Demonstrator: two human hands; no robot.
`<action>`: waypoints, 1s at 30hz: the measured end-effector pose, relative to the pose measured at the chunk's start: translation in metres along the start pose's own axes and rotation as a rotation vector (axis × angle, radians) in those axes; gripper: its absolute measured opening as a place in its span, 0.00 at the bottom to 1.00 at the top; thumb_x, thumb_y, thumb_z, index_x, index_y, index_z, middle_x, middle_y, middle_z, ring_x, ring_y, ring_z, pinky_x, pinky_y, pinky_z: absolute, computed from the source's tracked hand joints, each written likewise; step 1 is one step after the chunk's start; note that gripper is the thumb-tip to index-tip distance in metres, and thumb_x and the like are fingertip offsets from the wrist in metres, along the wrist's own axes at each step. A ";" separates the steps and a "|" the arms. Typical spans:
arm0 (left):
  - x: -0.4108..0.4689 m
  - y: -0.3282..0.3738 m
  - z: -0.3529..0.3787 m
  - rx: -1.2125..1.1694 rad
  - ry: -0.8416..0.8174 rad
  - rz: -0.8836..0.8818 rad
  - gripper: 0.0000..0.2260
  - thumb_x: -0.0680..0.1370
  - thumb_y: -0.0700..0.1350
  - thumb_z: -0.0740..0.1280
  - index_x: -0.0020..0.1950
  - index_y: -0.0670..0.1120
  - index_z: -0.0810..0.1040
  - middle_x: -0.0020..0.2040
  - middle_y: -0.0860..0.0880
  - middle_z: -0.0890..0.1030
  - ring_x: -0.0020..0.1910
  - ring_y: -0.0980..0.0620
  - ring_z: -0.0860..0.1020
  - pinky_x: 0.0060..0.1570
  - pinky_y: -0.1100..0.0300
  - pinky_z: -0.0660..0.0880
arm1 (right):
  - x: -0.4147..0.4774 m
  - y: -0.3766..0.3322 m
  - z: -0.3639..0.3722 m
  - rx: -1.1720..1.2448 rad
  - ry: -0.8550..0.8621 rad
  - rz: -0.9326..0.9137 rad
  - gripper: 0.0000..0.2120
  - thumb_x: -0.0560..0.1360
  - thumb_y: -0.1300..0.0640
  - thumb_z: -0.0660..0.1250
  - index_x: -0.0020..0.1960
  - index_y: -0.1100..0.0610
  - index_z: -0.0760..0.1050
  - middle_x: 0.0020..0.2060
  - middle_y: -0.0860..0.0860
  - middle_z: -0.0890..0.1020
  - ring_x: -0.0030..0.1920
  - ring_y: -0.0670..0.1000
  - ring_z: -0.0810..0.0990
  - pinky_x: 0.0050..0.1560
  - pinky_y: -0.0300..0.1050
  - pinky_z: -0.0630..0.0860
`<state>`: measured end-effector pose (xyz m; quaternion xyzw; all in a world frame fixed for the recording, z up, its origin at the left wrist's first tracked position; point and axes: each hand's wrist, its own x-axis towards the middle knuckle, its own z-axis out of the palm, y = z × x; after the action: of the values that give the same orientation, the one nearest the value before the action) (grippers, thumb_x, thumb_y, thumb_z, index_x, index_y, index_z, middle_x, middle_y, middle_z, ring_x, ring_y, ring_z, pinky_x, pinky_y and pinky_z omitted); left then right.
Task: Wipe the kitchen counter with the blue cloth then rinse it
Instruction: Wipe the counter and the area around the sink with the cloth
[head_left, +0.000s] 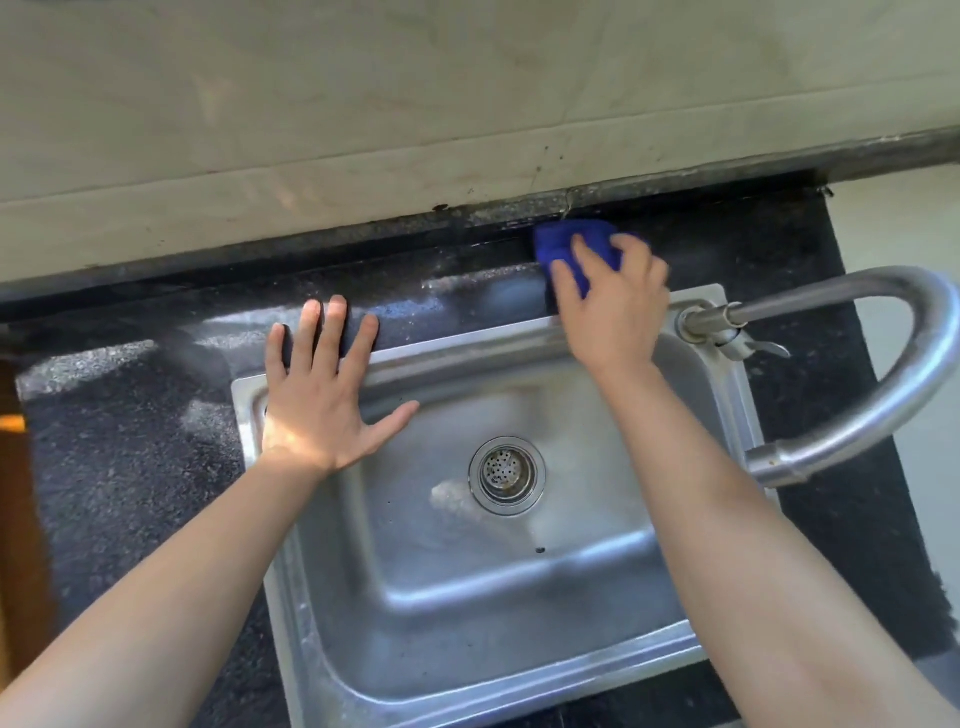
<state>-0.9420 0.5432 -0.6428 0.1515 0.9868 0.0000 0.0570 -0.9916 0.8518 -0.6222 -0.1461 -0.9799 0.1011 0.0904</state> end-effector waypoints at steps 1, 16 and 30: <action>0.001 0.000 0.000 -0.004 0.009 0.004 0.45 0.72 0.75 0.56 0.81 0.48 0.58 0.81 0.39 0.56 0.79 0.37 0.53 0.75 0.36 0.49 | 0.005 0.002 0.002 0.005 0.009 0.088 0.21 0.78 0.39 0.61 0.66 0.46 0.80 0.65 0.56 0.75 0.60 0.64 0.73 0.56 0.57 0.73; -0.001 -0.002 0.000 0.013 -0.025 0.004 0.45 0.73 0.75 0.55 0.81 0.48 0.58 0.81 0.40 0.56 0.79 0.38 0.53 0.75 0.36 0.51 | -0.005 0.001 0.014 -0.004 -0.024 -0.204 0.19 0.81 0.43 0.62 0.65 0.51 0.80 0.69 0.58 0.76 0.64 0.64 0.76 0.65 0.60 0.72; 0.000 -0.005 0.005 -0.020 0.013 0.018 0.46 0.71 0.76 0.56 0.81 0.48 0.59 0.80 0.40 0.58 0.79 0.38 0.55 0.75 0.36 0.51 | -0.040 -0.068 0.021 0.059 -0.291 -0.267 0.22 0.82 0.48 0.58 0.73 0.55 0.73 0.74 0.62 0.69 0.74 0.69 0.66 0.73 0.61 0.64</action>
<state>-0.9429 0.5388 -0.6478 0.1595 0.9858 0.0115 0.0520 -0.9760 0.7726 -0.6328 0.0043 -0.9899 0.1371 -0.0353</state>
